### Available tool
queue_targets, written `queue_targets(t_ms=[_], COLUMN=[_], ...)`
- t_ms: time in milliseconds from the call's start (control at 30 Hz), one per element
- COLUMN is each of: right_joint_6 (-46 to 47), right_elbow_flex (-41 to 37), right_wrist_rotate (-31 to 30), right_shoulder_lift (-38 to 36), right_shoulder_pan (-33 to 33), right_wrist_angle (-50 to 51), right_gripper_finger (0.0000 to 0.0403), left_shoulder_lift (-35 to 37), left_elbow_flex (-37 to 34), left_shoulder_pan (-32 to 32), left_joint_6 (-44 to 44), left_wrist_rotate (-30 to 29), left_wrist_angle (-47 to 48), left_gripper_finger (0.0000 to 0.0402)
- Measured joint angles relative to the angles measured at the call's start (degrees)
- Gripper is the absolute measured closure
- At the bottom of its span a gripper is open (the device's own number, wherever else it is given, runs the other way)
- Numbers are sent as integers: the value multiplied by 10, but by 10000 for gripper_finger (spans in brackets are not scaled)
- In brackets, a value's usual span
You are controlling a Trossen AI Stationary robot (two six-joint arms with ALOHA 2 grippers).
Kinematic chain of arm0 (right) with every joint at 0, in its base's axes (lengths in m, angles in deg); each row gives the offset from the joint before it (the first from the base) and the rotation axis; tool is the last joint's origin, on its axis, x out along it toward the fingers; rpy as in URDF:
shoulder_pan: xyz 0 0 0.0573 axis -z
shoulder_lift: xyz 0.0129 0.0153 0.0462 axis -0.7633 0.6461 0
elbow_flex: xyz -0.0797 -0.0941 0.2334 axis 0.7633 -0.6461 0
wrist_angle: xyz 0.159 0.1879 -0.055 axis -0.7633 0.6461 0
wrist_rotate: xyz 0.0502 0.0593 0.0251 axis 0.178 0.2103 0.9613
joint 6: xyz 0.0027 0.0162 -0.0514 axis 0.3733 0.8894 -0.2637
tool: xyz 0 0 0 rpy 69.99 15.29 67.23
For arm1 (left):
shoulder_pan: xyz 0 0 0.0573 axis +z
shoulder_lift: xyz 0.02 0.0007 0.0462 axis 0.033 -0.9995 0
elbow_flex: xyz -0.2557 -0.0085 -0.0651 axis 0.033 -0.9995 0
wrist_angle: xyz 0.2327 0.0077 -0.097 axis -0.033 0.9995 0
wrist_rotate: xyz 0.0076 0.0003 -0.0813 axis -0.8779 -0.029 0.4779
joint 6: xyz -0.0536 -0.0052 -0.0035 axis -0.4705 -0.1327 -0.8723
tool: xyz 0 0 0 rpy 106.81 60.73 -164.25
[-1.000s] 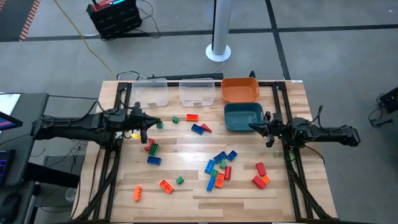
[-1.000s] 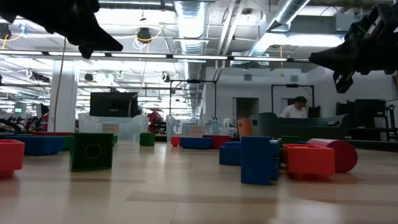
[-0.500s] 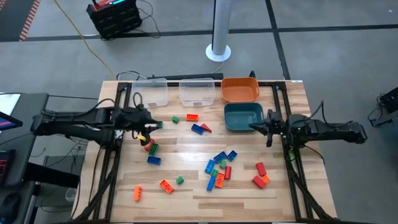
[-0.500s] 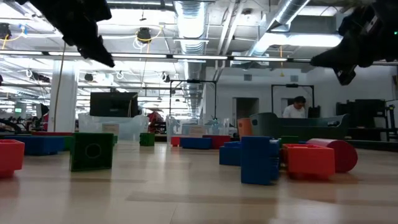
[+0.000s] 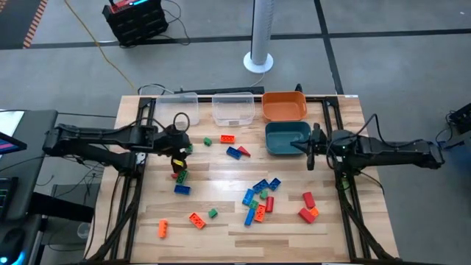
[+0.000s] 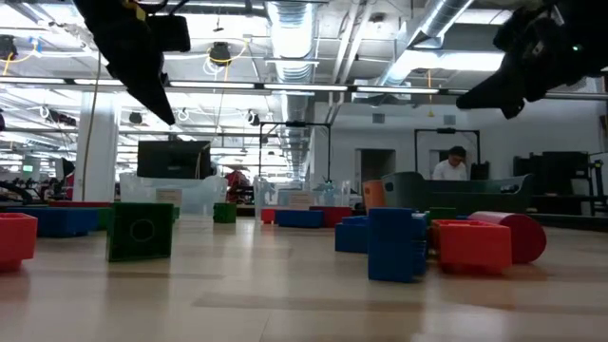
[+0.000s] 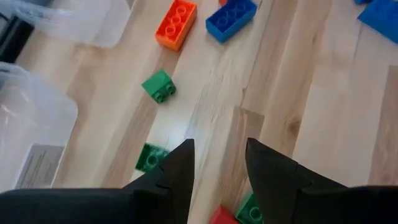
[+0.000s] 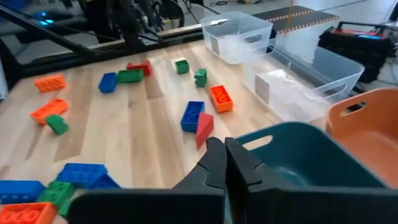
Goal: Sort blocks
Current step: Put the green game piece into the left transparent bin
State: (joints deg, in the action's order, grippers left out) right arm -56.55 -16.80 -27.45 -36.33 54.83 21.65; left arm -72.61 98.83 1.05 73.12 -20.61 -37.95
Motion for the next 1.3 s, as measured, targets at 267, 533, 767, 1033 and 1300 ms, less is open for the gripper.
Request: queue_targets(t_ms=[267, 533, 767, 1033, 1300], right_joint_6=[-35, -41, -43, -45, -82], right_elbow_flex=[35, 35, 35, 35, 35], right_wrist_rotate=[0, 0, 0, 0, 0], right_shoulder_lift=[28, 32, 52, 71, 96], right_shoulder_pan=[27, 58, 72, 96, 99], right_wrist_angle=[6, 23, 25, 10, -39], right_gripper_finger=[328, 277, 210, 187, 192], left_shoulder_lift=[-17, -25, -63, -106, -171], left_elbow_flex=[9, 8, 0, 0, 14], left_shoulder_pan=[0, -26, -82, -90, -42], left_joint_6=[-44, -123, -179, -359, -234], left_wrist_rotate=[20, 32, 59, 41, -72], left_wrist_angle=[48, 161, 167, 167, 124], left_gripper_finger=[263, 258, 227, 218, 218])
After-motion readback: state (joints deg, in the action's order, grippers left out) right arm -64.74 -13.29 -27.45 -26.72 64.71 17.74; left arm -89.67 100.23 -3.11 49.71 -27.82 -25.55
